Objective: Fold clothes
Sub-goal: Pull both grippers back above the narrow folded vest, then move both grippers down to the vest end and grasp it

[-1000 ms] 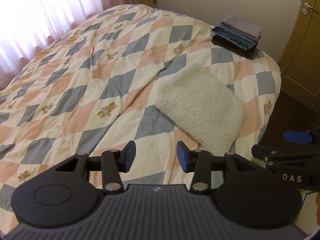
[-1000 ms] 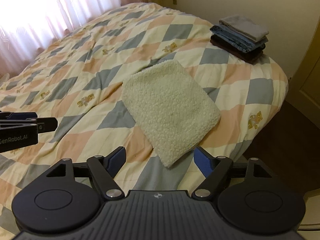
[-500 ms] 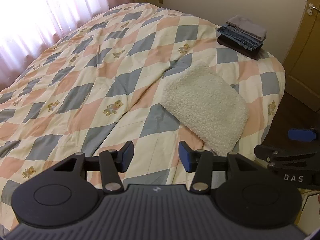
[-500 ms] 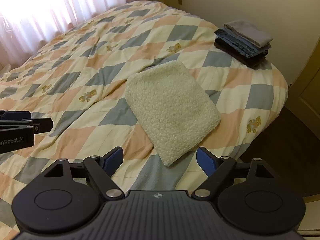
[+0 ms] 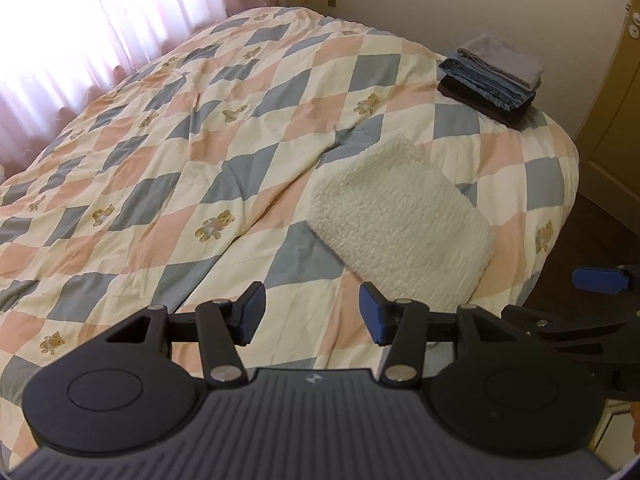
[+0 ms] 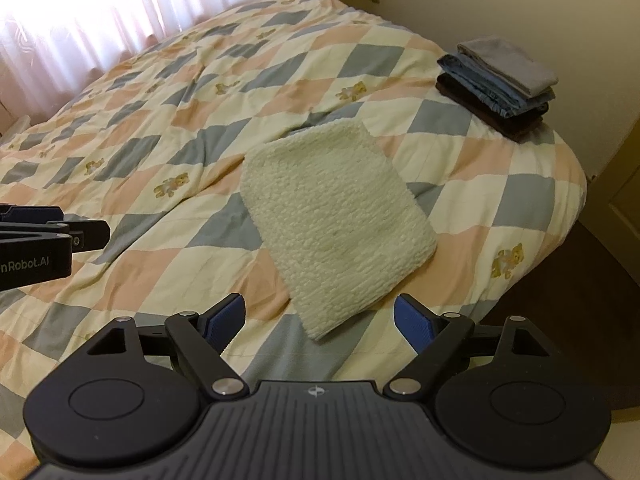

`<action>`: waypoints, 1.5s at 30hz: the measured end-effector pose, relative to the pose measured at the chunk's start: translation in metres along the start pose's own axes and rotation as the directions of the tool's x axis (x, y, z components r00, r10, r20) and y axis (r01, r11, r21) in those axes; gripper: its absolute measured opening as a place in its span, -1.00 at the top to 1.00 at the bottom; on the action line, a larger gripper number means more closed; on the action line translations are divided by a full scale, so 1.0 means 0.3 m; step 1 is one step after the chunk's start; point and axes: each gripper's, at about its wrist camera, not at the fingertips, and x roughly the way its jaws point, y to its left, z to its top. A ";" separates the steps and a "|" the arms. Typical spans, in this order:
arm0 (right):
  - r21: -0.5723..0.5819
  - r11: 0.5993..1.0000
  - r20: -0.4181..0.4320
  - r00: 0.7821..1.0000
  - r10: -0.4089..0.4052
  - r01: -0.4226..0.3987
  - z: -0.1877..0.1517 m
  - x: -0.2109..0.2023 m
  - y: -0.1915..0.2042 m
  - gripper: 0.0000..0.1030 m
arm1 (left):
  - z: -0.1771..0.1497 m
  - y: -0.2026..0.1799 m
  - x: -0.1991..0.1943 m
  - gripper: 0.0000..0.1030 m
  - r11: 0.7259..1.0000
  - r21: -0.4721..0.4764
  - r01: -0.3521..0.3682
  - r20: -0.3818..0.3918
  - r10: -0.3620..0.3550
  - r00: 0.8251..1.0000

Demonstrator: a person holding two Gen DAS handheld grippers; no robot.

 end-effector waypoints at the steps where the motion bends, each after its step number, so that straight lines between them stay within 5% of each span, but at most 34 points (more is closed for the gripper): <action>1: -0.006 1.000 -0.002 1.000 0.003 -0.003 0.009 0.003 -0.018 -0.63 | 0.012 -0.019 0.004 0.09 1.000 -0.007 -0.004 0.000 0.004 1.000; 19: -0.131 0.989 -0.028 0.997 0.068 -0.071 0.179 0.050 -0.384 -0.65 | 0.190 -0.358 0.055 0.05 0.989 -0.117 -0.091 -0.001 0.092 0.996; 32: -0.183 0.974 -0.124 0.986 0.114 -0.136 0.179 0.164 -0.490 -0.65 | 0.154 -0.395 0.192 -0.07 0.970 -0.168 -0.176 -0.126 0.156 0.980; 36: -0.148 0.975 -0.154 0.977 0.145 -0.168 0.170 0.238 -0.529 -0.65 | 0.114 -0.331 0.273 -0.12 0.963 -0.218 -0.160 -0.170 0.124 0.978; 40: -0.042 0.958 -0.159 0.949 0.273 -0.283 0.180 0.343 -0.596 -0.65 | 0.067 -0.221 0.369 -0.21 0.945 -0.314 -0.096 -0.202 0.033 0.979; 45: 0.131 0.910 -0.117 0.905 0.408 -0.393 0.219 0.493 -0.699 -0.66 | 0.050 -0.093 0.536 -0.34 0.892 -0.452 0.026 -0.190 -0.125 0.974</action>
